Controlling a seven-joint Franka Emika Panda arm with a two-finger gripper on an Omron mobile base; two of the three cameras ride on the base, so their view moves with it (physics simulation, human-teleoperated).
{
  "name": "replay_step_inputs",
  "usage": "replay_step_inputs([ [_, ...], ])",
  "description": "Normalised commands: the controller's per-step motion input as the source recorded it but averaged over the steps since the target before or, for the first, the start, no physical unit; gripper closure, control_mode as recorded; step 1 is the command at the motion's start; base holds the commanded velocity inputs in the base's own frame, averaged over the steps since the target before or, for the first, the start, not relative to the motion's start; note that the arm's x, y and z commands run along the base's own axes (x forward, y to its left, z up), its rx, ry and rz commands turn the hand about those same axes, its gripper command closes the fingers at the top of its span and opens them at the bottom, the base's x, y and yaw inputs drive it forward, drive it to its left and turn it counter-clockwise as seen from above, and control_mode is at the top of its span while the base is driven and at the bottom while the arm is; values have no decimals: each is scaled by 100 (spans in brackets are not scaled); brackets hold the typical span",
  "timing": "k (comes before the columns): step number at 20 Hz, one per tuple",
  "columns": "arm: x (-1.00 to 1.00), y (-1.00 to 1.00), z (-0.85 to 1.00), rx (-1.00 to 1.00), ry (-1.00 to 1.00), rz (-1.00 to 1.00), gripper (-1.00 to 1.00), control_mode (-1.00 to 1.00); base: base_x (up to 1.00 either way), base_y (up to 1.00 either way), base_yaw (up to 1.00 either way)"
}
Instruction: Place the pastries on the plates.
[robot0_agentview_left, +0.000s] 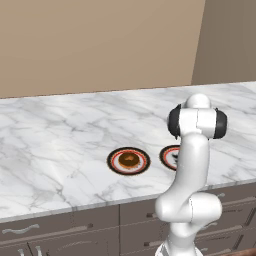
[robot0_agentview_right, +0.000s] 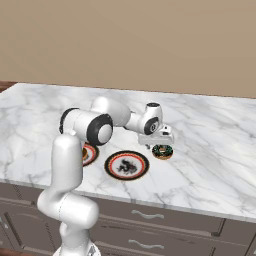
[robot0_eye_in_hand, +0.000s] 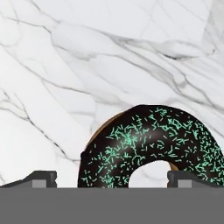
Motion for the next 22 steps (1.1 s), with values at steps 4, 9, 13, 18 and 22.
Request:
replay_step_inputs([
  [4,-6,63,-17,-10,1,0,-100,-100,0,0,0],
  [9,-1,0,-13,0,2,0,-100,-100,0,0,0],
  [13,-1,-38,-28,0,1,0,-100,-100,0,0,0],
  [18,0,-31,-2,0,0,0,-100,-100,0,0,0],
  [22,-21,0,-37,-2,13,0,-100,-100,0,0,0],
])
